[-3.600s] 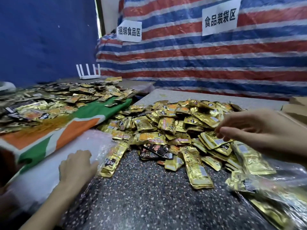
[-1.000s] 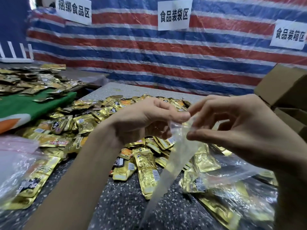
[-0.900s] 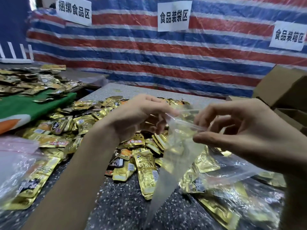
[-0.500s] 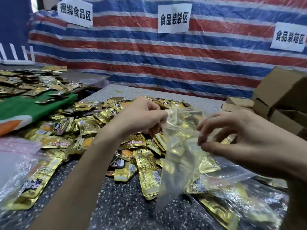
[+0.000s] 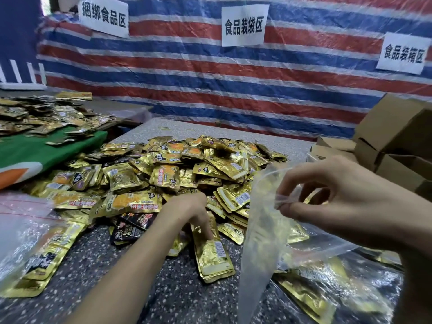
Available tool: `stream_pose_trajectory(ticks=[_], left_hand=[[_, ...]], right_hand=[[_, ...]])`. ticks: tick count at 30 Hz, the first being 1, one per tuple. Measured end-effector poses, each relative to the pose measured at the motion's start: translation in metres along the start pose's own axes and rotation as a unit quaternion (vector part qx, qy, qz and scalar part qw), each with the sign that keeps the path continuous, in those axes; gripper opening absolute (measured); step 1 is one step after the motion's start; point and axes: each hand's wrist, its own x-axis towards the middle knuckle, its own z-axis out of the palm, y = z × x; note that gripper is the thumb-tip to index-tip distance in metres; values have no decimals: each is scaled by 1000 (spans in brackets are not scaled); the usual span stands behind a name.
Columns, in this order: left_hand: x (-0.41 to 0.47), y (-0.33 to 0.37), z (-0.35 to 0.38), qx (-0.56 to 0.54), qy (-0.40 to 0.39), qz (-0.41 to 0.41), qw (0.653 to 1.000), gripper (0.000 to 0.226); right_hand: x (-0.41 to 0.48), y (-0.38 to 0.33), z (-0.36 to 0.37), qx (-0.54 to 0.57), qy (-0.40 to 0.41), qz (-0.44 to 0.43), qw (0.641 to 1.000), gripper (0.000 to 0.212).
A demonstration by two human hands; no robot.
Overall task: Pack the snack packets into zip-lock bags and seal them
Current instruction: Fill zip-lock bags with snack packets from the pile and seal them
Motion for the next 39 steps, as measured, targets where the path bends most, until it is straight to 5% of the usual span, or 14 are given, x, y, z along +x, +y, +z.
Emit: stream_pose_trajectory(ticks=[3,7,13,15,18,21,24,31,39], left_hand=[[-1,-3,-6,-11,-16,6,1000,89],[-5,-8,-19,-32,25,27,999,63],[-53,-8,-59,-205,96,110,968,43],[-82,-8,-76,-318,191,139,918,47],[-125,-3,-91,-509,338,195,767,50],[-153,9,-89,-583,375,243,678,49],[-163,20,-83,-571,355,264,691,54],[-150,34,-65,-404,376,222,804,54],[-138,43,-56,-364,374,205,828,48]], right_hand=[[2,0,2,-15,-8,13,1000,11],[4,-1,6,-30,-15,20,999,11],[9,-6,14,-61,-30,26,997,8],[10,-9,16,-54,-32,31,998,7],[12,-14,21,-52,-38,30,998,7],[14,-18,26,-47,-38,14,998,9],[14,-18,26,-37,-20,16,999,5],[9,-8,16,28,73,4,997,5],[14,-9,15,55,116,-134,983,15]])
